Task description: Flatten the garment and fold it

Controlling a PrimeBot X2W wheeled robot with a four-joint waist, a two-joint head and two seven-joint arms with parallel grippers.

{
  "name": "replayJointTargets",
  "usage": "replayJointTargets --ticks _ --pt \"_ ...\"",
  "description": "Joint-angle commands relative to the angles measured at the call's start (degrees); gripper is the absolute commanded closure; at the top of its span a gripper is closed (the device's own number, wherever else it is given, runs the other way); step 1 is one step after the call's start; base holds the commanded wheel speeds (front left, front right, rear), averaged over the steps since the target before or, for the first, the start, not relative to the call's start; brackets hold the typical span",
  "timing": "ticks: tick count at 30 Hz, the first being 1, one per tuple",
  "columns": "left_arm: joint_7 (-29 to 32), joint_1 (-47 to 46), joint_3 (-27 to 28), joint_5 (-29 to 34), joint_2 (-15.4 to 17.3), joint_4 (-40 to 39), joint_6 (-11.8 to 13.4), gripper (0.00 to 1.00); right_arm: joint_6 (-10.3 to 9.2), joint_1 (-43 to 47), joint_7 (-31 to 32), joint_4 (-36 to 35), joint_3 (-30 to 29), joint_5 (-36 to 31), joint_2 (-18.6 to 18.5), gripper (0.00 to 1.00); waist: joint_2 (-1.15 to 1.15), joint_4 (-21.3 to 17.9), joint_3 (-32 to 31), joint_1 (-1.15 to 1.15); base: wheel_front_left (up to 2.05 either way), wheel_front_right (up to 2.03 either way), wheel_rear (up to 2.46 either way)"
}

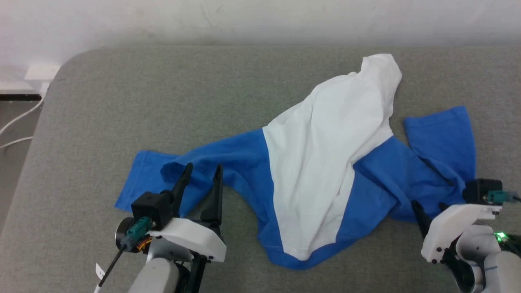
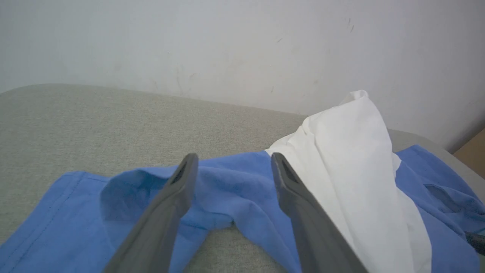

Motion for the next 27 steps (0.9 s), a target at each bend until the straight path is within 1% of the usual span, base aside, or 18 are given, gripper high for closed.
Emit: replayJointTargets --ticks 1,2,3,4,8,12,16,20,24,27 --pt "-0.6 -0.8 0.2 0.5 -0.3 0.7 0.3 0.0 -0.03 0.3 2.3 1.2 1.1 -0.6 0.5 0.0 0.0 0.6 0.6 0.0 0.0 0.0 0.0" --pt "-1.0 -0.9 0.2 0.5 -0.3 1.3 0.3 0.0 -0.03 0.4 3.9 1.2 1.7 -0.9 0.5 0.33 0.0 0.6 0.7 0.0 0.0 0.0 0.0" --pt "-1.4 -1.0 0.2 0.4 -0.4 1.8 0.3 0.0 -0.03 0.5 5.0 0.8 2.3 -1.2 0.5 0.57 0.0 0.7 0.8 0.0 0.0 0.0 0.0" --pt "-1.6 -1.1 0.3 0.3 -0.5 2.3 0.2 0.0 -0.03 0.7 5.7 0.2 2.8 -2.0 0.5 1.0 0.0 0.7 0.9 0.0 0.0 0.0 0.0" --pt "-2.3 -1.5 0.7 0.0 -0.5 3.4 0.2 0.0 -0.03 1.6 7.6 -3.1 2.1 -6.2 0.5 1.0 0.0 0.4 1.0 0.0 0.0 0.0 0.0" --pt "-2.6 -1.6 1.2 -0.2 -0.1 3.5 0.6 0.0 -0.03 1.9 6.8 -7.5 -2.5 -11.5 0.0 1.0 0.0 -0.2 1.0 0.0 0.0 0.0 0.0" --pt "-2.7 -1.8 1.6 -0.3 0.4 2.9 0.9 0.0 -0.03 1.1 4.9 -9.8 -8.1 -14.1 -3.6 1.0 0.0 -0.8 1.5 0.0 0.0 0.0 0.0" --pt "-2.3 -2.1 1.9 -0.6 1.0 2.2 0.9 0.0 -0.03 -1.6 2.5 -7.0 -12.7 -14.3 -8.7 1.0 0.0 -1.2 2.8 0.0 0.0 0.0 0.0" --pt "-1.5 -2.8 1.7 -0.4 1.5 1.3 1.0 0.0 -0.03 -6.3 -1.8 -0.9 -17.0 -15.2 -13.2 1.0 0.0 -1.3 4.6 0.0 0.0 0.0 0.0" --pt "-0.9 -3.3 1.6 -0.3 1.9 0.6 1.1 0.0 -0.03 -10.7 -6.0 4.3 -20.2 -16.7 -14.9 1.0 0.0 -1.1 6.2 0.0 0.0 0.0 0.0"
